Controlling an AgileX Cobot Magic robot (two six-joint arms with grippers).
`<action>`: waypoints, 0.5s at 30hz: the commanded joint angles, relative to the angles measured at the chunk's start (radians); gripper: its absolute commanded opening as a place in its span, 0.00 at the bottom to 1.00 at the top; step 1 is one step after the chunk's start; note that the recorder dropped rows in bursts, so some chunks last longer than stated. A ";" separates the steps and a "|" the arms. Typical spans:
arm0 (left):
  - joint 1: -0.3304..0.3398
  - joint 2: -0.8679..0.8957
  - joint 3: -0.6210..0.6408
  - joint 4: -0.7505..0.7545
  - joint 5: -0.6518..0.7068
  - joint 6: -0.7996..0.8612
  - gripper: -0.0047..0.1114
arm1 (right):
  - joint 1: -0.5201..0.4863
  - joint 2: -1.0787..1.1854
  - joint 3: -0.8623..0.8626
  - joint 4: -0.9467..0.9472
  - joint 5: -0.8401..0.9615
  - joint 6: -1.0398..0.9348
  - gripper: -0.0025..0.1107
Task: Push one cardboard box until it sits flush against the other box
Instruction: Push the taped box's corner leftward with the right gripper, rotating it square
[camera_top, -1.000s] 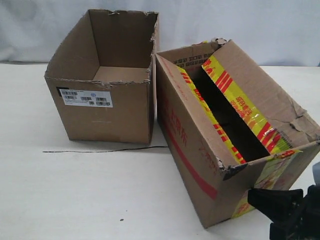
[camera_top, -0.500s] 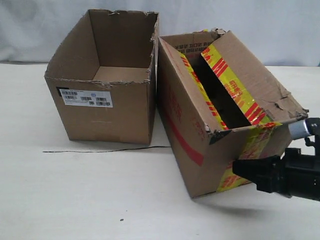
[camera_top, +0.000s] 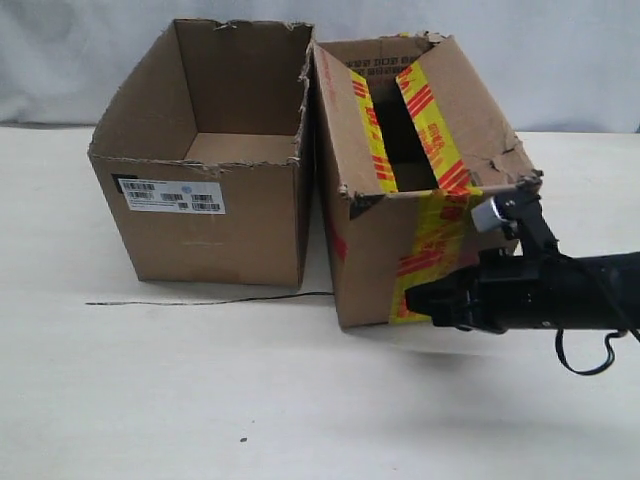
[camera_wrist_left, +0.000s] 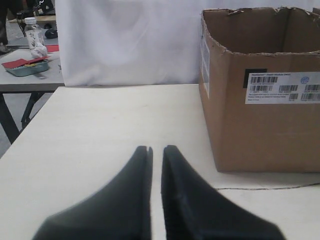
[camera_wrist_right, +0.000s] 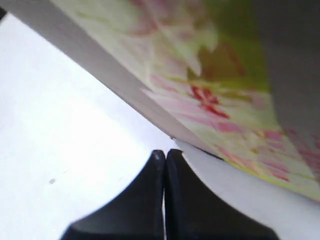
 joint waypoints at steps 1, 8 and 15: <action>0.001 -0.003 0.002 -0.008 -0.012 0.001 0.04 | 0.042 0.039 -0.087 0.008 -0.041 0.021 0.02; 0.001 -0.003 0.002 -0.008 -0.012 0.001 0.04 | 0.095 0.125 -0.200 0.008 -0.065 0.028 0.02; 0.001 -0.003 0.002 -0.008 -0.012 0.001 0.04 | 0.098 0.163 -0.257 0.008 -0.063 0.048 0.02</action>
